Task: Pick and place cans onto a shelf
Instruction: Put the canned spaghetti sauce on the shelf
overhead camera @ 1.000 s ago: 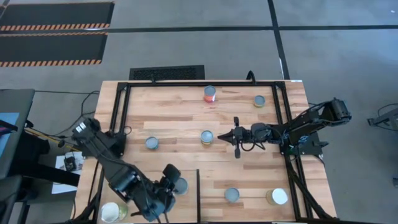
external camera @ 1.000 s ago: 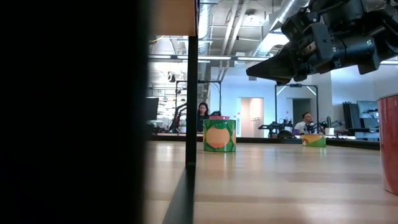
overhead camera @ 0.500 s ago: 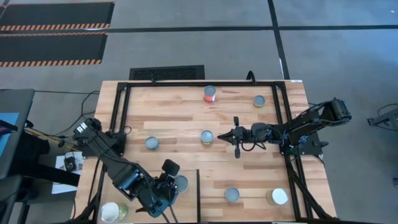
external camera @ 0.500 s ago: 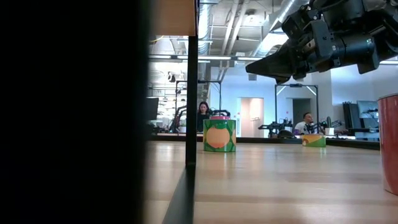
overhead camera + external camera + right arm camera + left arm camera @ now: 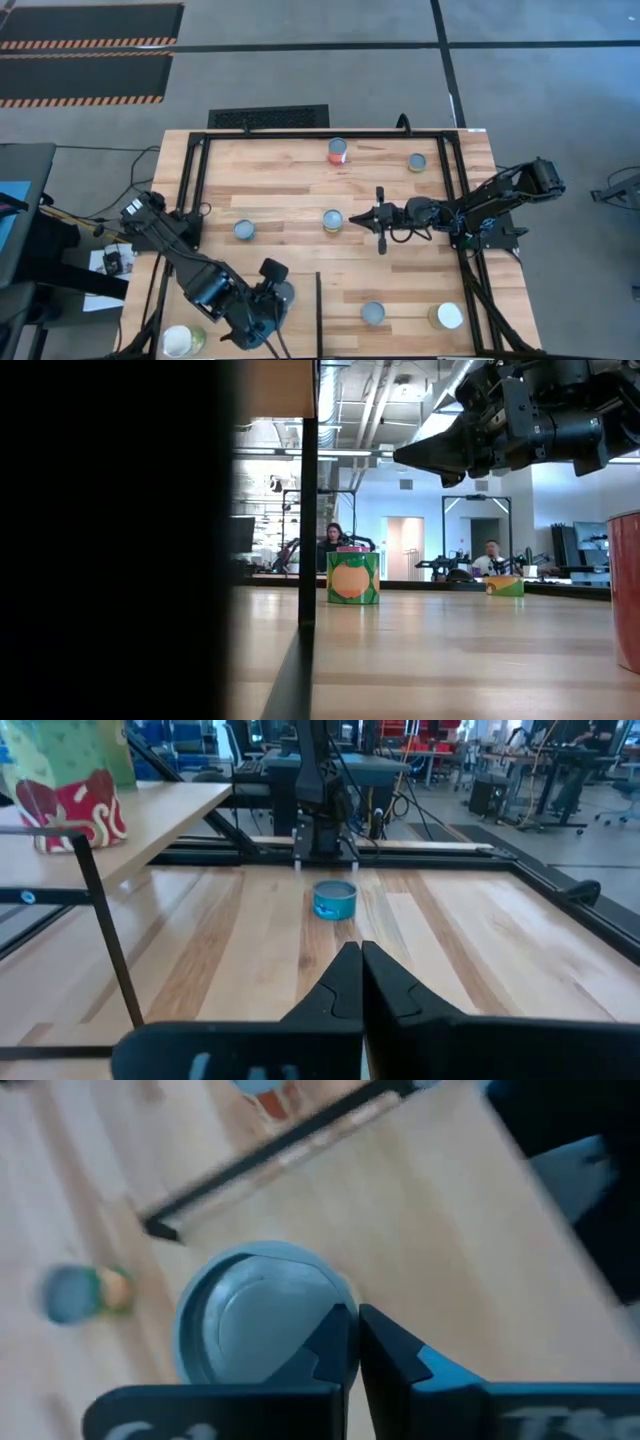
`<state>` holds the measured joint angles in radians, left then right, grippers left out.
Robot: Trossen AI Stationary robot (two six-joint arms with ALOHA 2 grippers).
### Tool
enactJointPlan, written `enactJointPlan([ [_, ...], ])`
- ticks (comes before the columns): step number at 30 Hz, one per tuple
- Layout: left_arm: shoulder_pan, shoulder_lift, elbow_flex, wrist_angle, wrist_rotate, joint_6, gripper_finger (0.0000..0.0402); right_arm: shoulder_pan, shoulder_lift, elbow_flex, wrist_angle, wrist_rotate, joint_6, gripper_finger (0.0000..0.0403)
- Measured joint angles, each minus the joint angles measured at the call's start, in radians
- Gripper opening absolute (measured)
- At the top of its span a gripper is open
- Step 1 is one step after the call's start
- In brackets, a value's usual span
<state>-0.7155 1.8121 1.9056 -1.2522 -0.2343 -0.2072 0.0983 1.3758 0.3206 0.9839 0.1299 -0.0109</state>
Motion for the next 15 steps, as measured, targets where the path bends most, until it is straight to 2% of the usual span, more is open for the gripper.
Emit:
enactJointPlan([
  [7,-0.084,0.0,0.144,-0.106,0.138,-0.255,0.0001,0.0,0.0,0.0,-0.001,0.0,0.003,0.0008],
  [11,-0.166,0.0,0.18,-0.14,0.134,-0.371,0.0001,0.012,0.0,0.0,-0.001,0.001,0.011,0.0008],
  [15,-0.248,0.003,0.18,-0.177,0.081,-0.49,0.0,0.036,0.0,0.0,-0.001,0.001,0.006,0.0008],
])
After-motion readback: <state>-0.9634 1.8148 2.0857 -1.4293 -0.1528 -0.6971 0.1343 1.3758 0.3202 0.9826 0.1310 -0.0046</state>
